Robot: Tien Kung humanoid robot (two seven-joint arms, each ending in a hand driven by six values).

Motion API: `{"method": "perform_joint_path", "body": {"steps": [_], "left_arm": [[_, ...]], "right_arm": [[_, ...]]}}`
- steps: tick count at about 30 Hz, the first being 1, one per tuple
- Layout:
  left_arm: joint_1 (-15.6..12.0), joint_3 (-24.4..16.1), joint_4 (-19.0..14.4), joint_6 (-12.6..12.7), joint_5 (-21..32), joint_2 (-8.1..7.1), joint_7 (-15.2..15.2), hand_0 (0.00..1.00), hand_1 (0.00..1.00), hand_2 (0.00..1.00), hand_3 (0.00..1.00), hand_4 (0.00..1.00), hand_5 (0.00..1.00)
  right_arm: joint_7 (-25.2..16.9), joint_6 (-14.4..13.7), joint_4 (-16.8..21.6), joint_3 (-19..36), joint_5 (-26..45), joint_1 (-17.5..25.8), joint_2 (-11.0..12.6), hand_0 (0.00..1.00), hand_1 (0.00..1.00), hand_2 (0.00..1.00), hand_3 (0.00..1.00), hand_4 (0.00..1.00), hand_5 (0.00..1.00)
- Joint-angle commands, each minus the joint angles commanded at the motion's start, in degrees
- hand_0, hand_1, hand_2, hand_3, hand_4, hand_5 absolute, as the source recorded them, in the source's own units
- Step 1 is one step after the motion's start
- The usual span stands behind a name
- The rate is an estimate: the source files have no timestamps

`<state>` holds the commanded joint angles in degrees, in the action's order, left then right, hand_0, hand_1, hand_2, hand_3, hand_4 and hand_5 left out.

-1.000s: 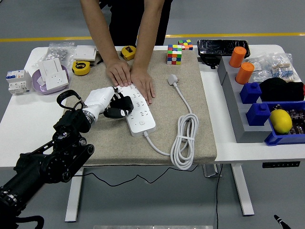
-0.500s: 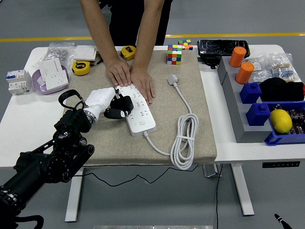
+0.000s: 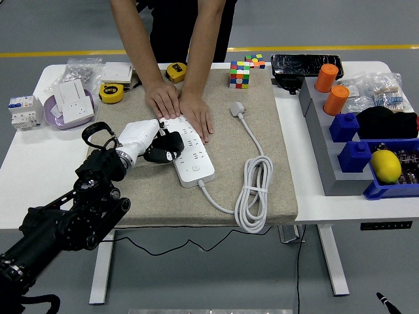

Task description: Pick up the plug,place it near the board,insert it into the board,press the button

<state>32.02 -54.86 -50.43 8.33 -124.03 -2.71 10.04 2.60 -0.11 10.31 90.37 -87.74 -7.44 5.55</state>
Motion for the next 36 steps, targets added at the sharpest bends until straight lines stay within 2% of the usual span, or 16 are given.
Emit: {"method": "perform_joint_path", "body": {"steps": [1, 6, 7, 17, 23, 25, 36], "left_arm": [[0.00, 0.01, -0.06, 0.01, 0.01, -0.01, -0.02, 0.412, 0.159, 0.168, 0.166, 0.597, 0.382], [0.04, -0.08, -0.66, -0.23, -0.94, -0.11, 0.33, 0.412, 0.159, 0.168, 0.166, 0.597, 0.382], [0.03, -0.07, -0.79, -0.10, -0.81, -0.14, 0.22, 0.391, 0.136, 0.131, 0.157, 0.594, 0.338], [-0.50, -0.23, -1.78, 0.02, 0.71, -0.35, -0.60, 0.383, 0.129, 0.127, 0.154, 0.587, 0.358], [-1.10, 0.30, -2.11, -0.52, 8.39, -0.56, -1.78, 0.381, 0.129, 0.126, 0.155, 0.582, 0.365], [-1.19, 0.33, -2.09, -0.60, 9.52, -0.59, -1.95, 0.383, 0.129, 0.126, 0.154, 0.568, 0.380], [-1.41, 0.28, -2.10, 0.10, 9.05, -0.37, -2.14, 0.381, 0.129, 0.127, 0.158, 0.576, 0.378]], "right_arm": [[0.00, 0.00, 0.00, 0.00, 0.01, -0.01, 0.00, 0.813, 0.733, 0.734, 0.765, 0.998, 0.943], [-0.04, 0.01, 0.00, -0.05, 0.17, -0.17, 0.03, 0.813, 0.733, 0.734, 0.765, 0.998, 0.943], [-0.02, 0.02, 0.00, -0.04, 0.15, -0.19, 0.05, 0.813, 0.733, 0.734, 0.765, 0.998, 0.942], [0.07, 0.15, 0.00, 0.03, -0.11, 0.05, 0.09, 0.813, 0.733, 0.734, 0.765, 0.998, 0.944], [0.13, 0.15, 0.00, 0.00, -0.13, 0.26, 0.09, 0.813, 0.733, 0.734, 0.765, 0.998, 0.945], [0.12, 0.16, 0.00, 0.03, -0.16, 0.29, 0.09, 0.813, 0.734, 0.734, 0.765, 0.998, 0.947], [0.02, 0.17, 0.00, 0.20, -0.18, 0.25, 0.16, 0.813, 0.734, 0.734, 0.764, 0.998, 0.952]]}}
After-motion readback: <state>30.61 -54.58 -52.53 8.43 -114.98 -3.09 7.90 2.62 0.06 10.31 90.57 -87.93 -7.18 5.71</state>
